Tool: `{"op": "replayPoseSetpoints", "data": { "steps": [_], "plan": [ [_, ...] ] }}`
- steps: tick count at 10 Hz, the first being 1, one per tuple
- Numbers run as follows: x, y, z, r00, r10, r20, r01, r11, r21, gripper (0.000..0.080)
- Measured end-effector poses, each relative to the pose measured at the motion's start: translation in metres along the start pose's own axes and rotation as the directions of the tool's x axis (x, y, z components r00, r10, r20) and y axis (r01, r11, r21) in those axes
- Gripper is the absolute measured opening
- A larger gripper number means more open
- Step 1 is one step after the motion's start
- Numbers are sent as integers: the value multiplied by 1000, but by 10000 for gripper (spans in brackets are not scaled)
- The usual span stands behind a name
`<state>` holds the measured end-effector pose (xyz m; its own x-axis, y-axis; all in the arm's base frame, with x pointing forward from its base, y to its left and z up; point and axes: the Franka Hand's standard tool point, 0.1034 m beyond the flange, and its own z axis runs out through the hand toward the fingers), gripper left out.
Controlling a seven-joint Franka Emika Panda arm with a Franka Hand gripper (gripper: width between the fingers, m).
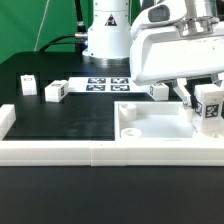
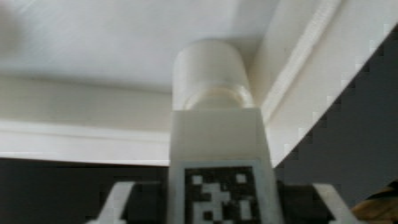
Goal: Assemble one leg
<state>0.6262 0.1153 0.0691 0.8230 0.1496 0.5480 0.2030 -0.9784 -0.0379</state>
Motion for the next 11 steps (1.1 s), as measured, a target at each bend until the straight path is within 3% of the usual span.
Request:
{"op": "replayPoseSetpoints", "data": {
  "steps": [3,6,11],
  "plan": [
    [1,0,0,1000,0,-20,0,1000,-4,290],
    [0,0,0,1000,0,-20,0,1000,-4,614],
    [0,0,0,1000,0,-20,0,1000,-4,648]
  ]
}}
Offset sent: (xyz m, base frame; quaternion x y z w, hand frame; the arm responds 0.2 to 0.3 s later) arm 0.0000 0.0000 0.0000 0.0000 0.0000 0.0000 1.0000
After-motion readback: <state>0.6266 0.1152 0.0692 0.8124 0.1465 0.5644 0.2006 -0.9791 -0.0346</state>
